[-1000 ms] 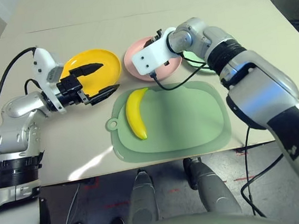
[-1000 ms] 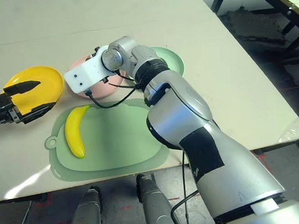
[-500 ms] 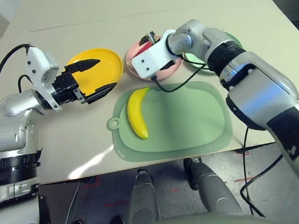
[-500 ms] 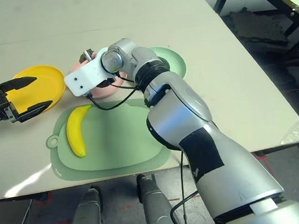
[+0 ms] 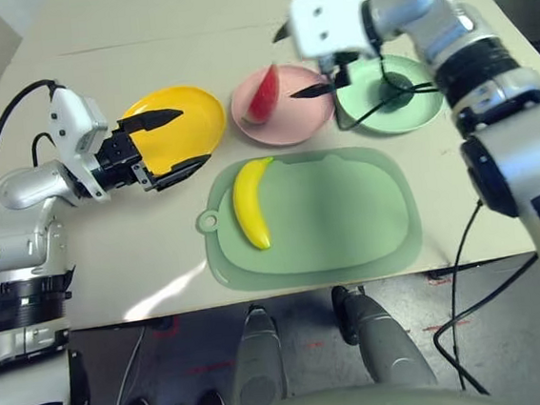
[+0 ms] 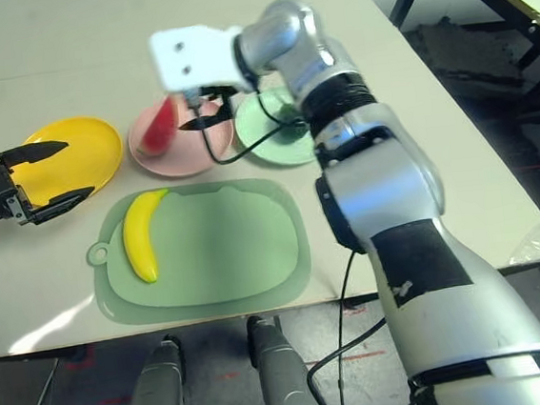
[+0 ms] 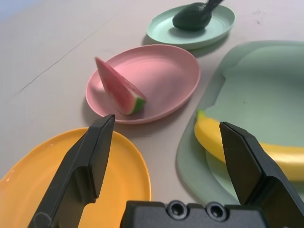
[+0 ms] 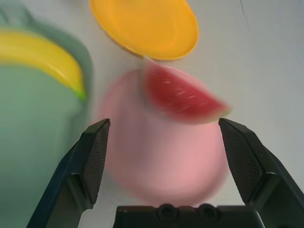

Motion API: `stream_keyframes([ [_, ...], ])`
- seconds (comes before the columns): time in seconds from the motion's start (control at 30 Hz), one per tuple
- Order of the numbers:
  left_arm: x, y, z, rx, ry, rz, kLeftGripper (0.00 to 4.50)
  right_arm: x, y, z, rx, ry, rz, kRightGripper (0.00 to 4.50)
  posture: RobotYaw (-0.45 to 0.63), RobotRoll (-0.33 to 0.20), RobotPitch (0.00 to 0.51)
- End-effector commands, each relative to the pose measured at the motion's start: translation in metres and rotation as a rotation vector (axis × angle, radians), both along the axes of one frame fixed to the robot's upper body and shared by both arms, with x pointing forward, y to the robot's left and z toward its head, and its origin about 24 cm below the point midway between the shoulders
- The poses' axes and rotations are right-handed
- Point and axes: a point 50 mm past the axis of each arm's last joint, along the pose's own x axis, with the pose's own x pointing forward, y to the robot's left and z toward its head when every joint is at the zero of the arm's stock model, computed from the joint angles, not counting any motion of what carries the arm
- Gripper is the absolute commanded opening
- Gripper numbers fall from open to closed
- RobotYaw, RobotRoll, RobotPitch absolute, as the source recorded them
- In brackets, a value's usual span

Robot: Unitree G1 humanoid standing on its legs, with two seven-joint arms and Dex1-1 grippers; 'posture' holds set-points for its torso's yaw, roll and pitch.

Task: Place the fruits into color-matched plates.

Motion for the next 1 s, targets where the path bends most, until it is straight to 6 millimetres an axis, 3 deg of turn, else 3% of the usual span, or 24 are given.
stream_keyframes([
  [0.03, 0.003, 0.002, -0.005, 0.068, 0.034, -0.035, 4.5, -0.02, -0.004, -0.015, 0.167, 0.146, 0.012, 4.46, -0.02, 0.0, 0.259],
  [0.17, 0.014, -0.003, 0.01, 0.112, 0.002, -0.114, 4.5, -0.05, -0.007, -0.056, 0.307, 0.234, 0.037, 4.46, -0.03, 0.0, 0.255],
  [0.33, 0.02, -0.013, 0.026, 0.168, -0.072, -0.212, 4.5, -0.078, -0.015, -0.09, 0.442, 0.233, -0.007, 4.46, -0.03, 0.0, 0.252],
  [0.47, 0.017, -0.02, 0.028, 0.279, -0.094, -0.322, 4.5, -0.096, -0.024, -0.121, 0.571, 0.214, -0.058, 4.46, -0.02, 0.0, 0.247],
  [0.6, 0.017, -0.033, 0.023, 0.432, -0.108, -0.445, 4.5, -0.107, -0.032, -0.149, 0.581, 0.186, -0.087, 4.46, -0.02, 0.0, 0.24],
  [0.67, 0.019, -0.045, 0.021, 0.521, -0.119, -0.511, 4.5, -0.111, -0.031, -0.157, 0.58, 0.164, -0.083, 4.46, -0.02, 0.0, 0.241],
  [0.83, 0.023, -0.082, 0.014, 0.747, -0.175, -0.735, 4.5, -0.118, -0.023, -0.153, 0.68, 0.139, -0.031, 4.46, -0.04, 0.0, 0.242],
  [1.0, 0.031, -0.103, 0.008, 0.94, -0.239, -0.892, 4.5, -0.128, -0.032, -0.171, 0.589, 0.115, 0.011, 4.46, -0.1, 0.0, 0.243],
])
